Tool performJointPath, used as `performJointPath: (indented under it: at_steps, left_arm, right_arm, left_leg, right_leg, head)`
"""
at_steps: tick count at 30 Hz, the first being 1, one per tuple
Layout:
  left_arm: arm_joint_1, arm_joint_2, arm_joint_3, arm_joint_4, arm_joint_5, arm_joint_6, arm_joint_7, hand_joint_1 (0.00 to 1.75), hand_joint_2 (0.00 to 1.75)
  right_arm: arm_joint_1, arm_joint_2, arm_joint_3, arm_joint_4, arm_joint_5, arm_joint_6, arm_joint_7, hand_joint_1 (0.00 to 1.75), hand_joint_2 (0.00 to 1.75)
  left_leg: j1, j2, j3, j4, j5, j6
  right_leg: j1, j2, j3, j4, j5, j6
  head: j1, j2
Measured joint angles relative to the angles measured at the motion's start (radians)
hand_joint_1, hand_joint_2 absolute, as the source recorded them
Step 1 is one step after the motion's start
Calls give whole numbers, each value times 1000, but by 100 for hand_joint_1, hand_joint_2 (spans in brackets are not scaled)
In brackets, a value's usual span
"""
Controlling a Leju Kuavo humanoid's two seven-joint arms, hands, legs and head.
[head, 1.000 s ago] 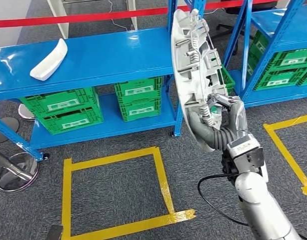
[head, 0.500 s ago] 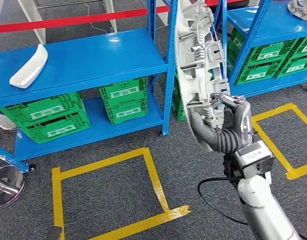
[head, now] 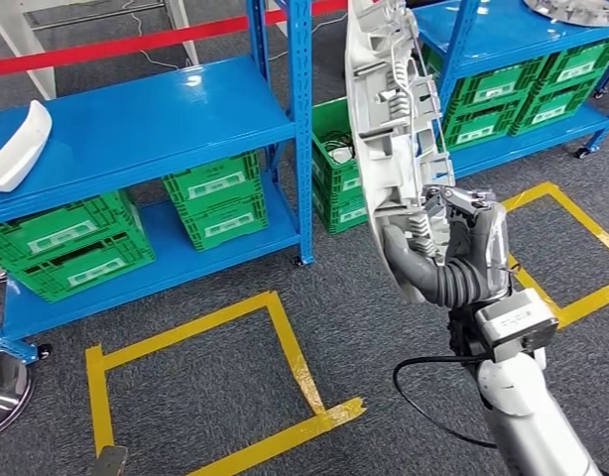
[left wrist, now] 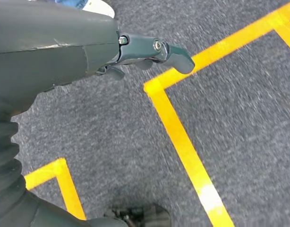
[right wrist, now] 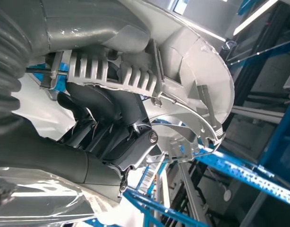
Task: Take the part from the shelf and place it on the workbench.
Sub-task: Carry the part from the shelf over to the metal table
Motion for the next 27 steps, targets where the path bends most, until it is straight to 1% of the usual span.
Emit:
performJointPath:
  at_steps: [1,2,3,4,5,6,7,8,9,10,11,12,14,15,16,17,18,19,20,21,22,23,24,25,26,27]
  left_arm:
    - [-1,-1,0,0,0,0,0,0,175]
    - [-1,-1,0,0,0,0,0,0,175]
    - [-1,-1,0,0,0,0,0,0,175]
    - [0,0,0,0,0,0,0,0,175]
    - [0,0,0,0,0,0,0,0,175]
    - [1,0,0,0,0,0,0,0,175]
    - [1,0,0,0,0,-1,0,0,175]
    - [1,0,0,0,0,-1,0,0,175]
    - [0,1,0,0,1,-1,0,0,175]
    - [0,1,0,0,1,-1,0,0,175]
    - [0,2,0,0,2,0,0,0,175]
    - [-1,3,0,0,2,0,0,0,175]
    - [-1,4,0,0,4,0,1,0,175]
    - [-1,3,0,0,4,0,1,0,175]
    - [-1,2,0,0,5,0,1,0,175]
    - [-1,1,0,0,7,0,0,0,175]
    - [-1,0,0,0,8,1,0,0,175]
    - [0,0,0,0,10,1,0,0,175]
    - [1,0,0,0,11,1,1,0,175]
    - [1,-1,0,0,12,1,1,0,175]
    - [1,-1,0,0,12,2,1,0,175]
    - [1,-2,0,0,12,2,1,0,175]
    - [1,-3,0,0,12,2,1,0,175]
    - [0,-3,0,0,12,2,1,0,175]
    - [0,-3,0,0,12,2,1,0,175]
    - [0,-3,0,0,12,2,0,0,175]
  right_arm:
    - [0,-1,0,-3,0,0,0,175,175]
    - [-1,-1,1,-6,0,0,0,175,175]
    - [-1,-1,2,-8,0,0,0,175,175]
    - [0,-1,3,-9,1,0,-1,175,175]
    - [0,-1,4,-9,1,0,-2,175,175]
    - [0,-1,5,-10,1,0,-2,175,175]
    - [1,-1,7,-10,1,0,-2,175,175]
    - [1,-1,8,-12,1,-1,-2,175,175]
    - [1,-1,9,-13,1,-1,-3,175,175]
    - [0,-1,10,-15,1,-1,-4,175,175]
    - [-1,-1,10,-17,0,-1,-4,175,175]
    - [-2,-1,11,-18,0,-2,-5,175,175]
    - [-2,-2,11,-20,0,-3,-6,175,175]
    - [-1,-4,10,-21,0,-4,-6,175,175]
    - [-2,-6,10,-21,-1,-4,-6,175,175]
    - [-3,-7,9,-22,-1,-4,-7,175,175]
    - [-4,-8,9,-23,-1,-4,-8,175,175]
    - [-5,-8,10,-23,-2,-4,-9,175,175]
    - [-5,-9,11,-23,-2,-4,-9,175,175]
    - [-3,-9,12,-23,-2,-4,-10,175,175]
    - [-1,-10,12,-23,-2,-4,-10,175,175]
    - [0,-10,12,-23,-2,-4,-10,175,175]
    - [0,-11,11,-24,-2,-4,-10,175,175]
    - [-2,-11,11,-24,-2,-4,-11,175,175]
    - [-4,-12,11,-26,-2,-4,-12,175,175]
    - [-5,-12,12,-27,-2,-4,-13,175,175]
  left_leg:
    - [2,-10,-8,21,-18,-5]
    - [3,-23,-25,64,-46,-9]
    - [4,-35,-50,126,-80,-11]
    - [4,-41,-80,198,-111,-11]
    - [3,-44,-106,257,-130,-11]
    - [3,-45,-118,283,-130,-9]
    - [3,-47,-112,268,-109,-5]
    - [3,-51,-87,213,-72,0]
    - [2,-64,-54,141,-35,8]
    - [2,-79,-25,76,-8,14]
    - [1,-92,-4,29,4,19]
    - [-1,-100,5,6,5,22]
    - [-2,-93,7,-8,3,24]
    - [-1,-86,8,-13,6,26]
    - [1,-79,10,-19,9,29]
    - [4,-71,11,-24,13,33]
    - [5,-62,12,-26,14,35]
    - [5,-54,11,-25,14,36]
    - [5,-45,11,-25,14,36]
    - [5,-38,11,-25,13,36]
    - [5,-31,11,-25,13,35]
    - [5,-25,11,-24,12,34]
    - [5,-19,12,-23,11,32]
    - [3,-14,12,-22,9,28]
    - [0,-9,11,-19,7,24]
    - [-4,-4,10,-16,5,19]
  right_leg:
    - [-2,5,-1,-1,2,-7]
    - [-3,10,-1,-2,4,-12]
    - [-3,16,-1,-2,5,-15]
    - [-2,23,-2,-2,5,-17]
    - [-1,30,-2,-2,5,-18]
    - [1,38,-2,-2,6,-19]
    - [2,48,-1,-2,6,-19]
    - [3,57,0,-2,6,-19]
    - [3,65,0,-2,7,-19]
    - [4,73,-1,-1,8,-18]
    - [3,80,-5,0,9,-15]
    - [2,86,-10,0,12,-10]
    - [-1,97,-18,-2,18,2]
    - [-2,94,-23,0,16,7]
    - [-1,82,-33,14,4,12]
    - [-1,65,-51,49,-18,17]
    - [-2,46,-80,108,-50,22]
    - [-4,34,-113,178,-82,27]
    - [-6,29,-143,242,-105,31]
    - [-7,26,-161,279,-112,34]
    - [-7,24,-158,275,-99,36]
    - [-8,20,-136,234,-71,36]
    - [-8,10,-98,163,-36,35]
    - [-5,-6,-59,92,-14,32]
    - [-3,-17,-30,39,0,27]
    - [0,-26,-12,6,5,21]
  head:
    - [-1,0]
    - [-2,0]
    - [-3,0]
    - [-3,0]
    - [-3,0]
    - [-3,0]
    - [-2,0]
    - [-2,0]
    - [-2,0]
    - [-2,0]
    - [-2,0]
    - [-3,0]
    - [-4,0]
    - [-3,0]
    - [-1,0]
    - [2,0]
    - [4,0]
    - [7,0]
    - [7,0]
    - [7,0]
    - [8,0]
    - [8,0]
    - [8,0]
    - [8,0]
    - [8,0]
    - [7,0]
